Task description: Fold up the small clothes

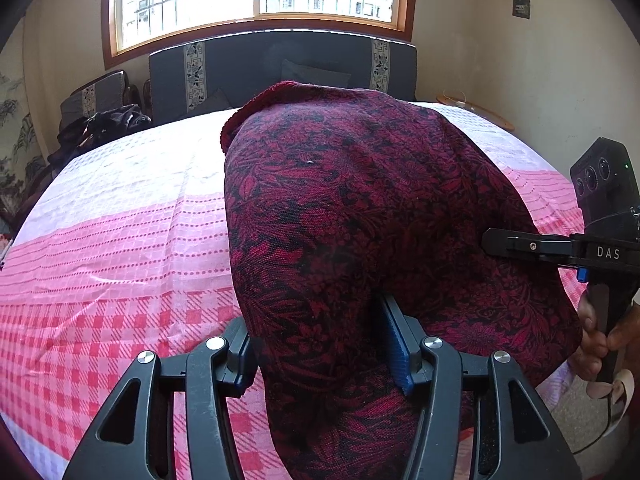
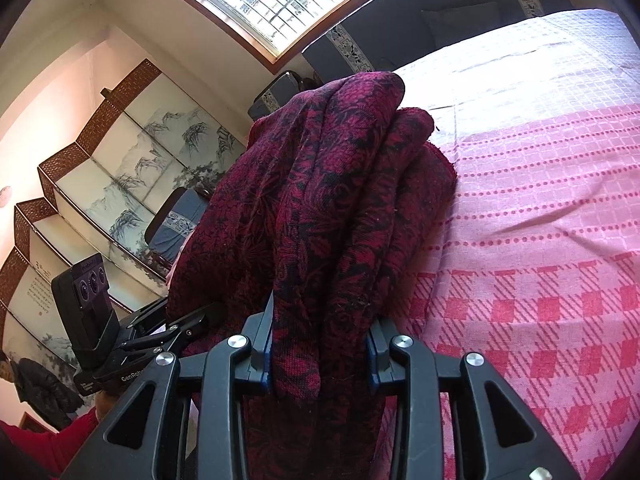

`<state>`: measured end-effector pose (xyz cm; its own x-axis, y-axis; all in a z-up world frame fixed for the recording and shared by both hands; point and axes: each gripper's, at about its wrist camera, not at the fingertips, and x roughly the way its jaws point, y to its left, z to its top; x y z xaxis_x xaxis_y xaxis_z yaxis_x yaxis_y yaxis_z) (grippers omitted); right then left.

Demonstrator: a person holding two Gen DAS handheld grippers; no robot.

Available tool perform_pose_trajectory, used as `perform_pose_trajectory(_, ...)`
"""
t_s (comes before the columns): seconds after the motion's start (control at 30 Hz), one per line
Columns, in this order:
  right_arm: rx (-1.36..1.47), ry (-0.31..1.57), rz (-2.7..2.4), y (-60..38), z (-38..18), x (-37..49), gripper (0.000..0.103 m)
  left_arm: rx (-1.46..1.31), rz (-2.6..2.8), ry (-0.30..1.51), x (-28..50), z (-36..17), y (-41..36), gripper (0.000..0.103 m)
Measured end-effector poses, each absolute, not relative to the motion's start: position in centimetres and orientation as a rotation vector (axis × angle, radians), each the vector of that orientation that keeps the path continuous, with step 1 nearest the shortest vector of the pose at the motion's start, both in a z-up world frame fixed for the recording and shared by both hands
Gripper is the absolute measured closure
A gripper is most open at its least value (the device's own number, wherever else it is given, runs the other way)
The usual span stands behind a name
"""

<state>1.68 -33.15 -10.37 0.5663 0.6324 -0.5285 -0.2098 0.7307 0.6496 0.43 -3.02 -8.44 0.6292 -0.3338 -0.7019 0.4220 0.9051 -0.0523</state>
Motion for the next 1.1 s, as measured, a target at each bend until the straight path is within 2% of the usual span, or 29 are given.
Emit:
perform_pose_trajectory(0.27, 0.487, 0.835, 0.490, -31.8, -9.7, 1.3, 0.066, 0.182, -0.358, 0.720, -0.7, -9.1, -2.9, 0.030)
perform_pose_trajectory(0.43, 0.456, 0.836, 0.467, -30.9, -9.4, 1.3, 0.064, 0.220, -0.324, 0.688, -1.2, -9.1, -3.0, 0.026)
perform_pose_trajectory(0.6, 0.433, 0.836, 0.439, -30.5, -9.3, 1.0, 0.056, 0.236, -0.270, 0.668, -1.8, -8.9, -3.2, 0.020)
perform_pose_trajectory(0.9, 0.364, 0.746, 0.339, -30.5, -7.4, -1.7, 0.047, 0.249, -0.211, 0.608, -3.5, -8.1, -3.4, 0.019)
perform_pose_trajectory(1.03, 0.319, 0.703, 0.260, -30.6, -5.7, -3.9, 0.036, 0.208, -0.212, 0.594, -4.1, -7.3, -2.8, 0.018)
perform_pose_trajectory(1.1, 0.306, 0.686, 0.216, -30.7, -5.0, -5.0, 0.025, 0.190, -0.208, 0.575, -4.5, -6.7, -2.6, 0.018)
